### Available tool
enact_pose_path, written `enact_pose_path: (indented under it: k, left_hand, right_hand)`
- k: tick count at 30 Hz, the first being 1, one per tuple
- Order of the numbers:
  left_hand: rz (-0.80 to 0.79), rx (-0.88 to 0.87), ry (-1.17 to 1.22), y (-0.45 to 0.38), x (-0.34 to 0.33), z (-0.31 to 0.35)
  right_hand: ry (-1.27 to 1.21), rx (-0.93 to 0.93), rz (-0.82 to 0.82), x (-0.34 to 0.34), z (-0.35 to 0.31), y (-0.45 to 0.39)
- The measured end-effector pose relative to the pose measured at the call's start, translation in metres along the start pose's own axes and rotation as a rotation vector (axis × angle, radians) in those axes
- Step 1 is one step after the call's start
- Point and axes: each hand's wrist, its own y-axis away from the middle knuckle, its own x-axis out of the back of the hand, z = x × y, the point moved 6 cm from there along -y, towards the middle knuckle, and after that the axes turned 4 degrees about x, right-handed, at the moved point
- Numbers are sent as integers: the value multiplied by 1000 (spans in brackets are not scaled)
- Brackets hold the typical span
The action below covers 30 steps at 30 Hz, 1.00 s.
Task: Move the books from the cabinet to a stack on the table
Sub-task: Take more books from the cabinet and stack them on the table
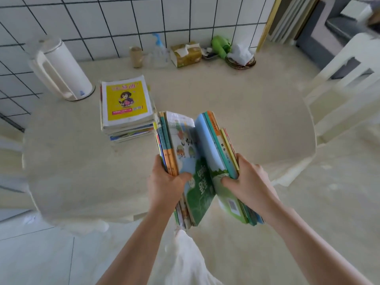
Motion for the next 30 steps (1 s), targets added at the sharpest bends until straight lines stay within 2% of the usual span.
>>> enact_pose_path:
  k: [9,18,23,30]
  left_hand:
    - [-26,13,4,-118,-3,49]
    - [-10,120,45,-189,-15,56]
    - [-17,168,132,-220,-15,72]
    - [-29,287,362,-256,19,91]
  right_hand:
    - [5,-44,19,13,-24,-118]
    - [-5,-39,31,27,-21,-198]
    - [-25,25,6,36,-21,-247]
    - [-56,108,-11,45,-41,-306]
